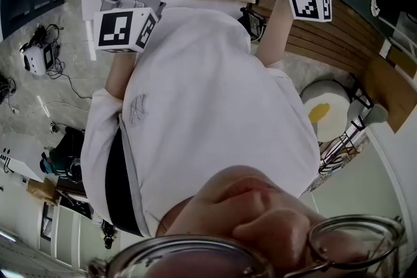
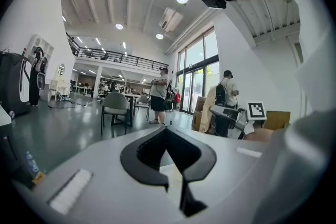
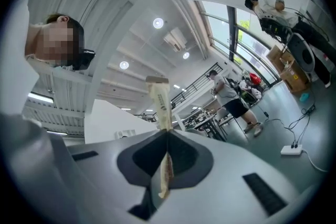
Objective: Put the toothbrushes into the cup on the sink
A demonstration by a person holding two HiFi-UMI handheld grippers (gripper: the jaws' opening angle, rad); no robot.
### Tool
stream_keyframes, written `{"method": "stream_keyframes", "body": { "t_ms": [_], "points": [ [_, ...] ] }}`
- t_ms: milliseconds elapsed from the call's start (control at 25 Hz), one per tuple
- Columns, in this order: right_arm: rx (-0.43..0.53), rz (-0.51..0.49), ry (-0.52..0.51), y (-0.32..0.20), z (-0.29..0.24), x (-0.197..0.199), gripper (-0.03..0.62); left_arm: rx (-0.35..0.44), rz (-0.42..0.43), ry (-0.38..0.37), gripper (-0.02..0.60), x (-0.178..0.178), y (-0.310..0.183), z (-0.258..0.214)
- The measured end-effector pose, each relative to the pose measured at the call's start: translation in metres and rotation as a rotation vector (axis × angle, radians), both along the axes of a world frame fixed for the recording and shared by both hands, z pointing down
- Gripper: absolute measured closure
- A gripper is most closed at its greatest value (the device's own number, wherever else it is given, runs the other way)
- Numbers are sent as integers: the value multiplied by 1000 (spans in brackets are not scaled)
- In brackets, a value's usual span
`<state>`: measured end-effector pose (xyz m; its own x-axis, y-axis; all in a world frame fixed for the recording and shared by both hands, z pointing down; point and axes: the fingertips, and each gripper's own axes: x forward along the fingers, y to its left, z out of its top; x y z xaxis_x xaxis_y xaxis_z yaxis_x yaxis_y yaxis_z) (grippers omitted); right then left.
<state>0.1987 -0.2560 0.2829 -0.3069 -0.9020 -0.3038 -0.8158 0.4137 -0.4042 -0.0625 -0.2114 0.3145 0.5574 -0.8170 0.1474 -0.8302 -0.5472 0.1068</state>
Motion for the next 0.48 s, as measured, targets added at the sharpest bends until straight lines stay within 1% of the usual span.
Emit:
{"method": "stream_keyframes", "body": {
  "t_ms": [200,480],
  "points": [
    [-34,-23,-8,-13,19,-3,582,-11,-6,-9,575,0,-3,3],
    [-107,-63,25,-38,62,-12,582,-29,-16,-26,575,2,-8,8]
  ]
}}
